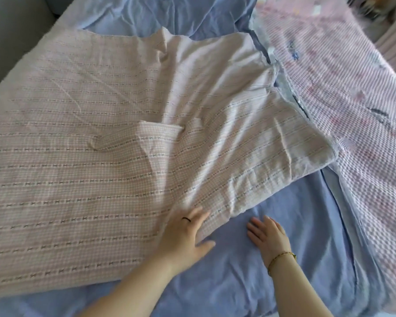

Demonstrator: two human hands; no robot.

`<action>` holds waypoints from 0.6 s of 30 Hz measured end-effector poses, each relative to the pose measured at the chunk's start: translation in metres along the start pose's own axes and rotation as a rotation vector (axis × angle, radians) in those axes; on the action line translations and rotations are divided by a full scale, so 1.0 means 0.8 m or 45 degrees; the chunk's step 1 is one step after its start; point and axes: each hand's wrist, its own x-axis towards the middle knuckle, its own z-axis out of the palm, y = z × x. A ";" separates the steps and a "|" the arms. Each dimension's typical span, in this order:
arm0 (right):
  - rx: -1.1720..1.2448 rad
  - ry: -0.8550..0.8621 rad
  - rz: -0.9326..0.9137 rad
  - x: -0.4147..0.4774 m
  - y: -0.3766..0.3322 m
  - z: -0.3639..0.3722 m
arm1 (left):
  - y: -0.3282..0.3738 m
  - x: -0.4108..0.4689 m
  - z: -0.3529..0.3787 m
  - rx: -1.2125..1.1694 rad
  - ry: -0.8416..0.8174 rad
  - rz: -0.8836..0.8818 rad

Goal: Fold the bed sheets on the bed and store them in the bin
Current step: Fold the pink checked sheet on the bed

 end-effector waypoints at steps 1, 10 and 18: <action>-0.003 -0.020 -0.006 0.022 -0.019 -0.008 | 0.010 0.018 0.016 0.094 -0.005 0.002; -0.029 -0.045 -0.093 0.221 -0.190 -0.076 | 0.046 0.130 0.101 0.456 0.258 -0.022; -0.115 0.294 -0.171 0.292 -0.230 -0.056 | 0.042 0.137 0.099 0.407 0.354 -0.012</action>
